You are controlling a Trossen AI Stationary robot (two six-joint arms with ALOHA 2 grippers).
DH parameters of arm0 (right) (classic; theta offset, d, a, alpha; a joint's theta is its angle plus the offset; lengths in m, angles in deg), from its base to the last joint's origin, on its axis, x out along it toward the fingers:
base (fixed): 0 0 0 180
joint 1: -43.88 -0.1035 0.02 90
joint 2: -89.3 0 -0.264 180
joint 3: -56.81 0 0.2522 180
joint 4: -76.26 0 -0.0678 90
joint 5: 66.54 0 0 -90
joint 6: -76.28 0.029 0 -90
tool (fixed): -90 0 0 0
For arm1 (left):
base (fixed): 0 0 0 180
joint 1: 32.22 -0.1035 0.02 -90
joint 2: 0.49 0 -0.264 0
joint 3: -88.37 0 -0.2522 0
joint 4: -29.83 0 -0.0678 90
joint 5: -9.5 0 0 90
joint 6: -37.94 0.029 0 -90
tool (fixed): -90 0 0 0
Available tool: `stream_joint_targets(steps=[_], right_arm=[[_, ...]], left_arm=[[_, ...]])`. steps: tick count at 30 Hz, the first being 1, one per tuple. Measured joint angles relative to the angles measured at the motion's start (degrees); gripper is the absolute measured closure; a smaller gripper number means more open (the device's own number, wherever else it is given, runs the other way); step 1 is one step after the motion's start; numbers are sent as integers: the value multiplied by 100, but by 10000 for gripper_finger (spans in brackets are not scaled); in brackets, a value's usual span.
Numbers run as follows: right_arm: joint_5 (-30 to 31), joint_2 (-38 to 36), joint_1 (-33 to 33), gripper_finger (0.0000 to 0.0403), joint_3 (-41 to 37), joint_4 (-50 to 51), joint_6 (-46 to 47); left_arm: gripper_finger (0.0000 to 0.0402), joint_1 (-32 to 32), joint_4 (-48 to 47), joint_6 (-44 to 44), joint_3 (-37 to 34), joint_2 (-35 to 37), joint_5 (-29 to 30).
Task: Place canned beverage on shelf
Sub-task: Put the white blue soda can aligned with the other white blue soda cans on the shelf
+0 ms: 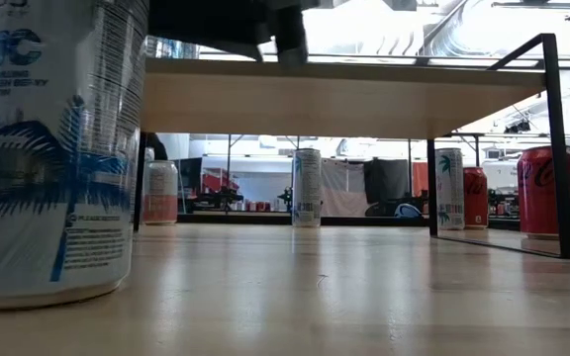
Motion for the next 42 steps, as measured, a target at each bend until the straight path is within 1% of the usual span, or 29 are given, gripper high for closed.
stream_joint_targets(steps=[3,6,9,11,15,19,22,30,33,39,42], right_arm=[[-266,-2,55,73,0,-74,19],[-295,-2,61,83,0,-57,-21],[-304,-2,63,106,0,-41,-29],[-336,-2,63,128,0,-41,-30],[-590,-5,63,165,0,-108,-77],[-787,-144,63,165,-11,-146,-378],[-796,-429,60,165,-10,-214,-583],[-967,-1189,171,163,-8,-216,-1310],[-1204,-1468,346,162,0,30,-1289],[-1743,-1980,894,161,0,1045,-1081],[-2225,-2102,1196,160,0,1179,-977]], left_arm=[[111,0,-2,0,0,0,0],[111,0,-2,2,0,0,0],[111,0,-1,2,0,0,0],[111,0,-2,2,0,0,0],[111,0,-2,5,0,0,2],[111,-2,-54,144,23,19,-107],[111,-2,-76,314,114,106,-230],[111,-2,-264,660,245,564,-217],[111,-9,-255,660,200,689,-170],[111,-7,-286,619,186,695,-124],[111,-9,-287,614,186,691,-47]])
